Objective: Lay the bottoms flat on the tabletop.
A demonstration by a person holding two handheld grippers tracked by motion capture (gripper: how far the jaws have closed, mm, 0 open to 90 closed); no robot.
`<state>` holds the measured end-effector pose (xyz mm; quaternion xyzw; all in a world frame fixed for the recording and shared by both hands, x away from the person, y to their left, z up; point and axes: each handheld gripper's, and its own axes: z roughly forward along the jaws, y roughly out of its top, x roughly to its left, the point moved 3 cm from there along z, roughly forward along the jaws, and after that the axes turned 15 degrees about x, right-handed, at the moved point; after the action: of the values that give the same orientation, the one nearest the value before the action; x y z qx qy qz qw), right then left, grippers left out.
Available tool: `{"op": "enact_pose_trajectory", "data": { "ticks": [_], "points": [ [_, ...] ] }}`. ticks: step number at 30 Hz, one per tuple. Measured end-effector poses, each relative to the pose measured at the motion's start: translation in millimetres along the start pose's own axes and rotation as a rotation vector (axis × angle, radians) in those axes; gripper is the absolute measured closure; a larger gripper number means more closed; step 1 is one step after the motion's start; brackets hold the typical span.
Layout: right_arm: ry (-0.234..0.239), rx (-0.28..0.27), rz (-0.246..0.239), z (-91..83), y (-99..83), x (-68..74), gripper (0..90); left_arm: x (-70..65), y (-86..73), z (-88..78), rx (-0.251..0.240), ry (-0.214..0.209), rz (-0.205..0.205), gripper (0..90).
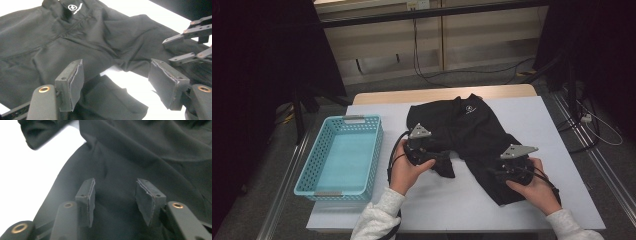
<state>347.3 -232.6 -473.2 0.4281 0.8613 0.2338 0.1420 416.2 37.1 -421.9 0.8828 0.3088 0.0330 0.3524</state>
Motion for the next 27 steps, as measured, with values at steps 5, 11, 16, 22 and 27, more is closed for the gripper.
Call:
{"op": "enact_pose_trajectory", "data": {
  "ticks": [5,11,16,22,27],
  "points": [
    [-0.015,0.024,0.031,7.3,-2.7,-8.6,60.4,-3.0,-0.3,3.7,0.004,-0.018,0.000,31.5],
    [-0.011,0.044,0.011,6.9,4.1,-17.6,89.5,-8.6,0.7,8.4,0.005,-0.026,0.008,33.3],
    [-0.082,0.007,0.105,9.7,4.4,-39.8,82.9,-18.0,1.1,16.7,0.018,-0.042,0.036,34.4],
    [-0.084,-0.019,0.182,5.0,-1.0,-47.5,54.7,-29.3,-0.3,29.7,0.050,-0.059,0.068,31.8],
    [-0.084,-0.072,0.175,-10.6,-1.3,-41.0,45.8,-33.0,-0.7,33.8,0.063,-0.069,0.078,29.9]
  ]
}}
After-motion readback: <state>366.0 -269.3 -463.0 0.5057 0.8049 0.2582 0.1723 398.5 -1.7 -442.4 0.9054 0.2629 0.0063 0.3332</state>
